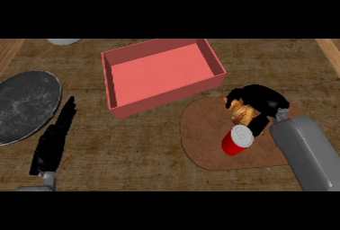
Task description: Pick the croissant from the cutting board and place it in the cardboard box
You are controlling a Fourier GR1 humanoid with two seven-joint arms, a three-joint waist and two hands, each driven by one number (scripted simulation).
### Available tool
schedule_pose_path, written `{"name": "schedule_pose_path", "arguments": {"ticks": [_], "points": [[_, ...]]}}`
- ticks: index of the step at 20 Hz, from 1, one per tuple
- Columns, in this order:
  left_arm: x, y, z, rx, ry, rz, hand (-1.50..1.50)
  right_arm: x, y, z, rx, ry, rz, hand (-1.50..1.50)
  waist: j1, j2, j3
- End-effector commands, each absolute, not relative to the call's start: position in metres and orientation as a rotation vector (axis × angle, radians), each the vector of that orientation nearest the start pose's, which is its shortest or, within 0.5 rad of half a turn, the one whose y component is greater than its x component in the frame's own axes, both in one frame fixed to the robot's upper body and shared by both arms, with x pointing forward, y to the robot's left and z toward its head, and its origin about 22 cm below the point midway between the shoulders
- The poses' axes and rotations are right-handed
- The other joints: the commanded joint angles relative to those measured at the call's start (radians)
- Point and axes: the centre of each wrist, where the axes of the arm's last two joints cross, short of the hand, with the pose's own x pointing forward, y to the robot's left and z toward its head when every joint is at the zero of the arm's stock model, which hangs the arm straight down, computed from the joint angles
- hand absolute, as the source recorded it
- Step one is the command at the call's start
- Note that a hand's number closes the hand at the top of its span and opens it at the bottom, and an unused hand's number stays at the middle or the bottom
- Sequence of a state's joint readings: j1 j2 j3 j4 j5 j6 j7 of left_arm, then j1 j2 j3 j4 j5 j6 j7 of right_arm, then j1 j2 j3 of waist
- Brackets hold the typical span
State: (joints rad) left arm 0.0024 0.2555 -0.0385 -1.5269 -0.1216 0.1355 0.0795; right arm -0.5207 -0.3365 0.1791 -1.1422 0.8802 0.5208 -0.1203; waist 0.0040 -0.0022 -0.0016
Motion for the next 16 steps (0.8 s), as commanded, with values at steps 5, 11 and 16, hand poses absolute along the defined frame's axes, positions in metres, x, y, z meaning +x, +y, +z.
{"name": "schedule_pose_path", "arguments": {"ticks": [5, 11, 16], "points": [[0.243, 0.270, 0.011, 0.349, -1.464, -0.213, 0.00, 0.389, -0.234, 0.071, -0.554, -1.383, 1.583, 1.50, 0.023, 0.009, 0.003], [0.263, 0.257, 0.031, 0.278, -1.546, -0.300, 0.00, 0.422, -0.242, 0.155, -0.514, -1.556, 1.848, 1.50, 0.163, 0.072, 0.008], [0.265, 0.251, 0.027, 0.273, -1.550, -0.326, 0.00, 0.435, -0.268, 0.177, -0.507, -1.699, 1.882, 1.50, 0.165, 0.078, 0.008]]}}
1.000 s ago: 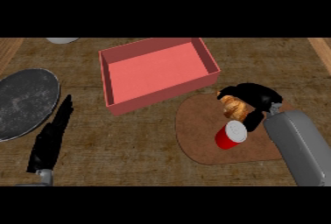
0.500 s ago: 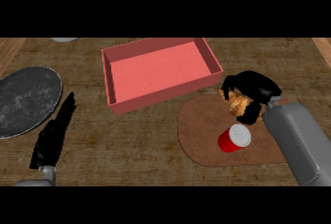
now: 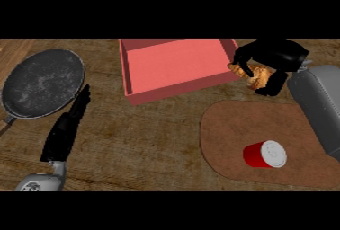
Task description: Pick the croissant from the cutting board and place it in the cardboard box
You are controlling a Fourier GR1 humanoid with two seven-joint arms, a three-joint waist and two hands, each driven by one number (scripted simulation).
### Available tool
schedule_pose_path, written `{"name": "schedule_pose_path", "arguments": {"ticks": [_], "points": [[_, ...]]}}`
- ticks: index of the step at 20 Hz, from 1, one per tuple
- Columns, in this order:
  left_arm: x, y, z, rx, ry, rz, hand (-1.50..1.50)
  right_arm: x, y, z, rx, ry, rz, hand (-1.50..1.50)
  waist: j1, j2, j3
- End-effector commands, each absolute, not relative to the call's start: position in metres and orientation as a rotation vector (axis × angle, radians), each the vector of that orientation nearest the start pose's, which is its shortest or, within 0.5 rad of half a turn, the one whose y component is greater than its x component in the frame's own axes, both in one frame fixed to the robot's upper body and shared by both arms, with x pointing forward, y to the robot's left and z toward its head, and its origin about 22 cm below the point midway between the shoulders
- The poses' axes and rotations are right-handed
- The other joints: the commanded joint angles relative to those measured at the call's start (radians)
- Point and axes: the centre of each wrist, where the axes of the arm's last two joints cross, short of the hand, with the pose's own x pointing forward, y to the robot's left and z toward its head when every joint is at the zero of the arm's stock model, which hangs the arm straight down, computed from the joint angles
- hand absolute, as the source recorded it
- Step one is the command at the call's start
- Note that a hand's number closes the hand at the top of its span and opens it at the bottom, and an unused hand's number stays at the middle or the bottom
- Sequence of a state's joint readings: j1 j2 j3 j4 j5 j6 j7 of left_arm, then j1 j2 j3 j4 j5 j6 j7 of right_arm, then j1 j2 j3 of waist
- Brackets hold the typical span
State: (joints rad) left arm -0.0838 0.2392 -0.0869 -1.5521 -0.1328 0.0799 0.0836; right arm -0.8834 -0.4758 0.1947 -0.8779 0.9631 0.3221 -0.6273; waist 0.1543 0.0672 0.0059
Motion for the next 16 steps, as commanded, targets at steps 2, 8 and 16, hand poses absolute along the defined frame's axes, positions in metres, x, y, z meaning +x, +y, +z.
{"name": "schedule_pose_path", "arguments": {"ticks": [2, 8, 16], "points": [[0.261, 0.245, 0.020, 0.255, -1.540, -0.314, 0.00, 0.440, -0.275, 0.183, -0.540, -1.772, 1.841, 1.50, 0.019, 0.009, 0.000], [0.269, 0.242, 0.030, 0.258, -1.560, -0.326, 0.00, 0.454, -0.290, 0.207, -0.366, -1.942, 1.733, 1.50, 0.020, 0.005, 0.000], [0.271, 0.249, 0.027, 0.272, -1.536, -0.323, 0.00, 0.469, -0.262, 0.219, 0.169, -2.170, 1.498, 1.50, -0.002, -0.014, -0.003]]}}
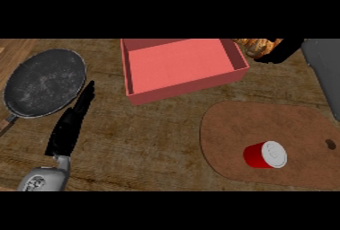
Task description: Pick the croissant from the cutting board and place it in the cardboard box
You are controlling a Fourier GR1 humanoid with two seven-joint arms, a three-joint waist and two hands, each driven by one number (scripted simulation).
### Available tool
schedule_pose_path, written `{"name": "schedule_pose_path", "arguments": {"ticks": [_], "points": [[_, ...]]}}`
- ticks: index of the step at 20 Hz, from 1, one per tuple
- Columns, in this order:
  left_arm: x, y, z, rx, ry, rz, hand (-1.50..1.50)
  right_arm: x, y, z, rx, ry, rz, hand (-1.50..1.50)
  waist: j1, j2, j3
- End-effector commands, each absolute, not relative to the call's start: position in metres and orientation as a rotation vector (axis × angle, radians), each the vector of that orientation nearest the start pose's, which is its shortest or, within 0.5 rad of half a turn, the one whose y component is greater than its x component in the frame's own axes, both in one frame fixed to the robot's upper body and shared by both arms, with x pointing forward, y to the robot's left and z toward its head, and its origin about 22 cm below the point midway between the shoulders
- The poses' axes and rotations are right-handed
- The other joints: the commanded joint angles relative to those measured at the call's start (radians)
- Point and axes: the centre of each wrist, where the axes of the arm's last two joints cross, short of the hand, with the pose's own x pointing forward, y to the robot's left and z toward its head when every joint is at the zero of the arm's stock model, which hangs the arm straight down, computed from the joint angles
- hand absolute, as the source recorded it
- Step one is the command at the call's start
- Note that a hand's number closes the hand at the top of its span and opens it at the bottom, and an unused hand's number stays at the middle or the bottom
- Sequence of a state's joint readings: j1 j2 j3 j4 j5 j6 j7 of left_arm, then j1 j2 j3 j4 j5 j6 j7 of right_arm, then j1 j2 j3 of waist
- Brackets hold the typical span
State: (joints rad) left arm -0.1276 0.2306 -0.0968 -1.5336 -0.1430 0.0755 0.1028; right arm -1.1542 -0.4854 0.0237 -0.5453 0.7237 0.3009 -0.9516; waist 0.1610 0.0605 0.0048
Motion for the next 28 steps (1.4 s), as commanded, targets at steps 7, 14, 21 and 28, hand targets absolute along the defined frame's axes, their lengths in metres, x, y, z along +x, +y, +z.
{"name": "schedule_pose_path", "arguments": {"ticks": [7, 14, 21, 28], "points": [[0.271, 0.257, 0.026, 0.297, -1.521, -0.316, 0.00, 0.476, -0.227, 0.251, 0.330, -2.191, 1.486, 1.50, -0.026, -0.019, -0.004], [0.269, 0.253, 0.015, 0.303, -1.511, -0.286, 0.00, 0.480, -0.174, 0.266, 0.364, -2.130, 1.559, 1.50, -0.050, -0.023, -0.006], [0.266, 0.246, 0.014, 0.307, -1.498, -0.289, 0.00, 0.476, -0.106, 0.240, 0.388, -2.021, 1.686, 1.50, -0.066, -0.027, -0.006], [0.266, 0.259, 0.019, 0.324, -1.501, -0.282, 0.00, 0.469, -0.073, 0.195, 0.334, -1.955, 1.776, 1.50, -0.063, -0.022, -0.006]]}}
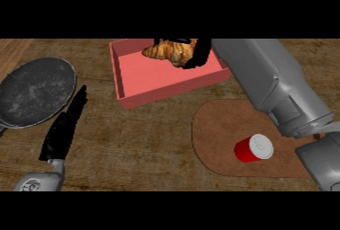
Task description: Pick the croissant from the cutting board and place it in the cardboard box
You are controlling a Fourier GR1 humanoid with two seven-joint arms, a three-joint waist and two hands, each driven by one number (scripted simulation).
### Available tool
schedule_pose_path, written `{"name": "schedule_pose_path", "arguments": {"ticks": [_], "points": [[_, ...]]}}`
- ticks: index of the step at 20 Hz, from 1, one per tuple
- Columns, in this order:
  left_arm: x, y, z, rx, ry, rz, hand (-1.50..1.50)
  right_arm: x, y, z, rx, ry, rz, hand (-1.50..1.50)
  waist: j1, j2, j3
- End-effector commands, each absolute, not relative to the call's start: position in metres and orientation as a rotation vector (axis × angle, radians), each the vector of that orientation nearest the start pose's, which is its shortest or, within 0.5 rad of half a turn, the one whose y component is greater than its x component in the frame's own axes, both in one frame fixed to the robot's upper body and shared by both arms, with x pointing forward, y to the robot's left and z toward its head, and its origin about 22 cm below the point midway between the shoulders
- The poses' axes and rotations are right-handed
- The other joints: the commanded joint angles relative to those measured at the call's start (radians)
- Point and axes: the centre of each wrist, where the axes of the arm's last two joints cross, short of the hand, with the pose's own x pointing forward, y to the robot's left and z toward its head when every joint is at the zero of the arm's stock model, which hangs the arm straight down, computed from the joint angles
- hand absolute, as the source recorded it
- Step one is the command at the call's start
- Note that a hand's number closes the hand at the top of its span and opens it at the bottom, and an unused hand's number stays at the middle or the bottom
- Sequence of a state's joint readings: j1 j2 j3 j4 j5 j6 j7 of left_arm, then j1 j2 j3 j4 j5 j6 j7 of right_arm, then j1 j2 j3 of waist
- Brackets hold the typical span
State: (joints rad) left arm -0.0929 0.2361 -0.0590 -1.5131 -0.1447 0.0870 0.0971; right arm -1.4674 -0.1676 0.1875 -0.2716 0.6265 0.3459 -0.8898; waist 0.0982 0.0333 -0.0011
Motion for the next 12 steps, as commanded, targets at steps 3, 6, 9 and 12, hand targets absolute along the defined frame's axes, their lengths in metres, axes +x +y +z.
{"name": "schedule_pose_path", "arguments": {"ticks": [3, 6, 9, 12], "points": [[0.262, 0.256, 0.017, 0.309, -1.495, -0.267, 0.00, 0.467, -0.063, 0.186, 0.330, -1.862, 1.768, 1.50, -0.011, -0.002, 0.000], [0.255, 0.268, 0.020, 0.315, -1.498, -0.273, 0.00, 0.461, -0.048, 0.169, 0.348, -1.804, 1.765, -1.50, -0.004, -0.004, 0.000], [0.269, 0.260, 0.017, 0.318, -1.505, -0.269, 0.00, 0.456, -0.041, 0.152, 0.387, -1.840, 1.752, -1.50, -0.012, 0.005, 0.000], [0.259, 0.261, 0.018, 0.310, -1.494, -0.276, 0.00, 0.458, -0.041, 0.159, 0.461, -1.817, 1.664, -1.50, -0.006, 0.000, 0.000]]}}
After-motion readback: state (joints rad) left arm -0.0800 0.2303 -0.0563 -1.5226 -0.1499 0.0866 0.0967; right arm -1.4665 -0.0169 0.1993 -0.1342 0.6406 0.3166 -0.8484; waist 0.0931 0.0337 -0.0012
